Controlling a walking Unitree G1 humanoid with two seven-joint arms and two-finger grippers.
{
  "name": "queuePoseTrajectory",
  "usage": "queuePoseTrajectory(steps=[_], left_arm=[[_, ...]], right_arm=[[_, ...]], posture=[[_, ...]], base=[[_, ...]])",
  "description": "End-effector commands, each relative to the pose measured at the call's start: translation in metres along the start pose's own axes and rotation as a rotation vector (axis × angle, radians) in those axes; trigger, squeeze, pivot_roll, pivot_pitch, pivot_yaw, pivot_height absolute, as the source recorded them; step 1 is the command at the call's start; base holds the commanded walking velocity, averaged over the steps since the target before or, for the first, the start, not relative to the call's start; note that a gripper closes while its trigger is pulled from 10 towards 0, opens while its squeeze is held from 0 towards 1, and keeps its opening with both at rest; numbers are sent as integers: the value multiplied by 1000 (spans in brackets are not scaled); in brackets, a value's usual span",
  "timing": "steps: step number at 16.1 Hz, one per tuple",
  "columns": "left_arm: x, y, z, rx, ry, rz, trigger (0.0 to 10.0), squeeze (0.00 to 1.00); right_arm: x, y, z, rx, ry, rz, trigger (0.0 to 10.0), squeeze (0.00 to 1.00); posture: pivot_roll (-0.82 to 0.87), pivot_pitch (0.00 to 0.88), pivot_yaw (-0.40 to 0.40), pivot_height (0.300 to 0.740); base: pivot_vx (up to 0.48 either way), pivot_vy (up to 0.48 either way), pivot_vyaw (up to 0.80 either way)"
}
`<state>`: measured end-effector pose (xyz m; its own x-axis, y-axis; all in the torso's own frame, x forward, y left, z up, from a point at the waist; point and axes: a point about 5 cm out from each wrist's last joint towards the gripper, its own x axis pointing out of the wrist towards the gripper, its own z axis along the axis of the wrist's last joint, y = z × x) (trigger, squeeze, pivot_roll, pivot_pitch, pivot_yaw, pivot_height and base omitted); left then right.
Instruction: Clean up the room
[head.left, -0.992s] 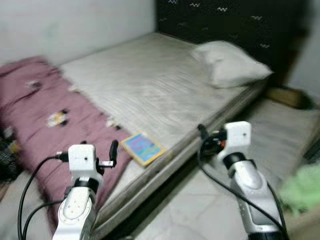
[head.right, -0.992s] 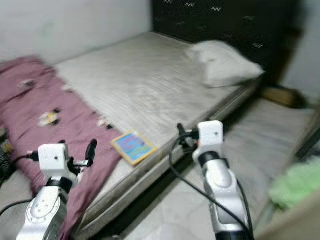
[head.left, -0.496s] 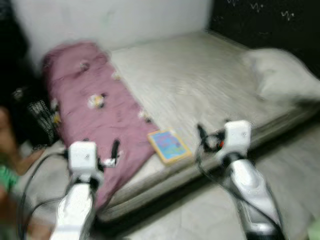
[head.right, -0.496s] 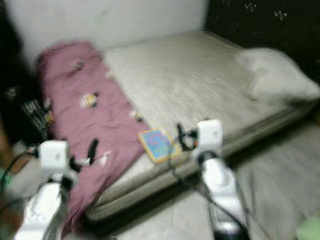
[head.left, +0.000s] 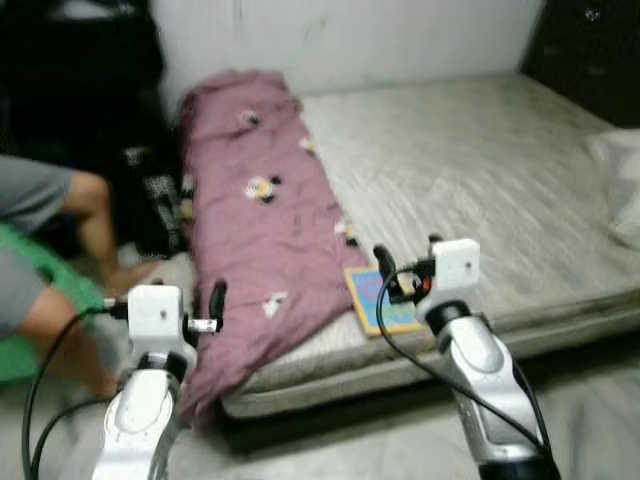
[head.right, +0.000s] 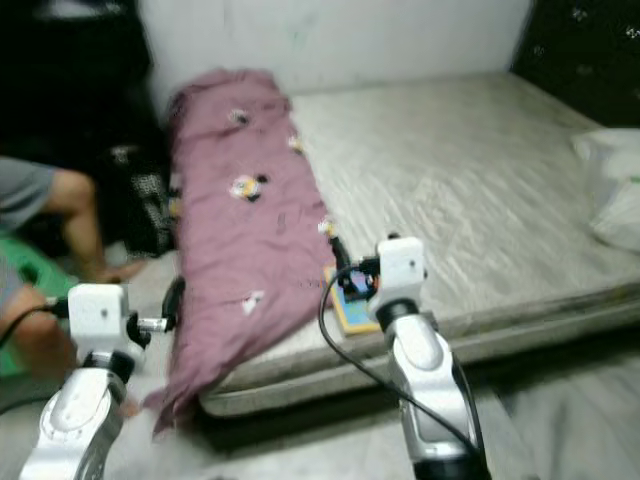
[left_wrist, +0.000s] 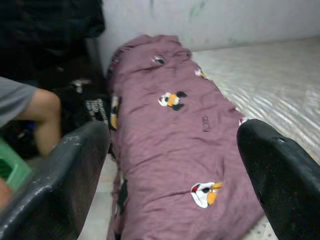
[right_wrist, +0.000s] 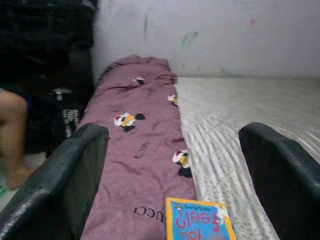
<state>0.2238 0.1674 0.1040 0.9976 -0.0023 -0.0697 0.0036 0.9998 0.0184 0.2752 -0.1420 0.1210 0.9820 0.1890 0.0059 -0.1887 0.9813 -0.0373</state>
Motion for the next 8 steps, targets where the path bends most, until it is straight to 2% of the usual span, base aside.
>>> queuePoseTrajectory(steps=[1,7,8], left_arm=[[0,-3,3,2,-10,-13,10000,0],[1,-4,4,-3,-15,-26,10000,0],[1,-5,5,-10,-23,-37,10000,0]], right_arm=[[1,-4,3,-2,-12,-10,10000,0],[1,-3,3,2,-12,-15,10000,0],[1,-4,3,5,-13,-23,10000,0]], posture=[[-55,10,-2,740],[-55,10,-4,740],[-55,10,-4,740]], base=[[0,0,800],[0,0,800],[0,0,0]])
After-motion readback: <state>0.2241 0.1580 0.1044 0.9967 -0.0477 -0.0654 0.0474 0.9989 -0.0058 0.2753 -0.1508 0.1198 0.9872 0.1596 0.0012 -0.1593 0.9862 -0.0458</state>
